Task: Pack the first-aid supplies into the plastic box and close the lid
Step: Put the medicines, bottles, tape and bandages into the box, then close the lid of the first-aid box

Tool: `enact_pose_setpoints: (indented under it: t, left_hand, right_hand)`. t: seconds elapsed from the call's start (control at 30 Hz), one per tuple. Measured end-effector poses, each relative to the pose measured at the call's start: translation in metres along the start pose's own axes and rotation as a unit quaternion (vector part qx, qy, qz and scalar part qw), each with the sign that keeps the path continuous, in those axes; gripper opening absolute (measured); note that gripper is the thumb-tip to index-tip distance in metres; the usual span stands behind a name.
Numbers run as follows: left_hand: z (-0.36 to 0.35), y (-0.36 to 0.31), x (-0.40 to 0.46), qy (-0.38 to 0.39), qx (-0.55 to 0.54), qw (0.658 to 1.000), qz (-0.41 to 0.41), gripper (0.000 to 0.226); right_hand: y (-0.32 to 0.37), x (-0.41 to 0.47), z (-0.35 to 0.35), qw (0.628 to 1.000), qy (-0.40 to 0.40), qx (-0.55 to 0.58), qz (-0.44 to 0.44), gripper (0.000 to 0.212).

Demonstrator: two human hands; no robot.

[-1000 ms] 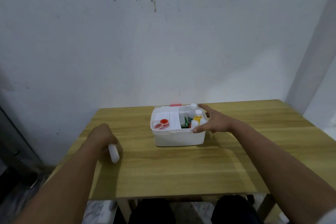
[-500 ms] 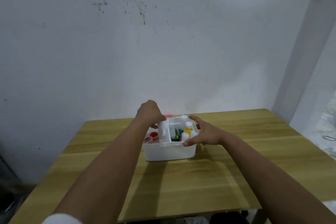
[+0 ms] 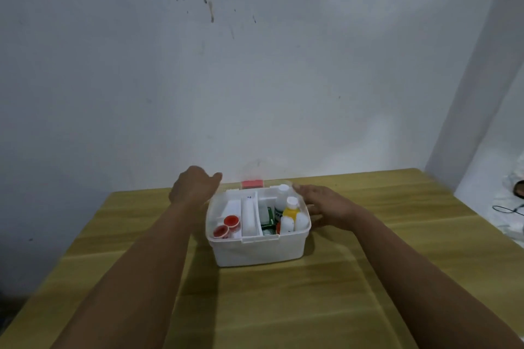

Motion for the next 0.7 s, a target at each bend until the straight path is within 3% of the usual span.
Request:
enact_pose_setpoints:
  t: [0.1, 0.2, 0.33, 0.4, 0.6, 0.7]
  left_hand:
    - [-0.025, 0.034, 0.007, 0.099, -0.155, 0.968, 0.169, 0.063]
    - [-0.047, 0.041, 0.005, 0.188, -0.250, 0.918, 0.243, 0.067]
    - [-0.057, 0.030, 0.009, 0.207, -0.308, 0.893, 0.253, 0.063]
    - [-0.057, 0.025, 0.016, 0.200, -0.328, 0.890, 0.245, 0.062]
    - [-0.035, 0.007, 0.029, 0.201, -0.350, 0.897, 0.181, 0.078]
    - [-0.010, -0.010, 0.020, 0.180, -0.377, 0.898, 0.142, 0.076]
  right_hand:
    - [-0.007, 0.020, -0.001, 0.992, -0.042, 0.100, -0.069, 0.087]
    - [-0.009, 0.041, -0.007, 0.981, -0.065, 0.152, -0.106, 0.075]
    - [-0.010, 0.064, -0.017, 0.970, -0.077, 0.185, -0.134, 0.086]
    - [-0.006, 0.070, -0.019, 0.968, -0.088, 0.199, -0.128, 0.080]
    - [0.033, 0.066, -0.011, 0.978, -0.100, 0.178, -0.043, 0.080]
    - [0.056, 0.046, -0.005, 0.983, -0.104, 0.153, -0.004, 0.084]
Point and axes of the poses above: each hand's wrist, its own x-axis towards the middle knuckle, its own z-axis out of the back of the hand, y = z × x, the point moved 6 cm from there along x, towards the middle knuckle, and after that the axes turned 11 degrees about -y, right-handed, at the moved point
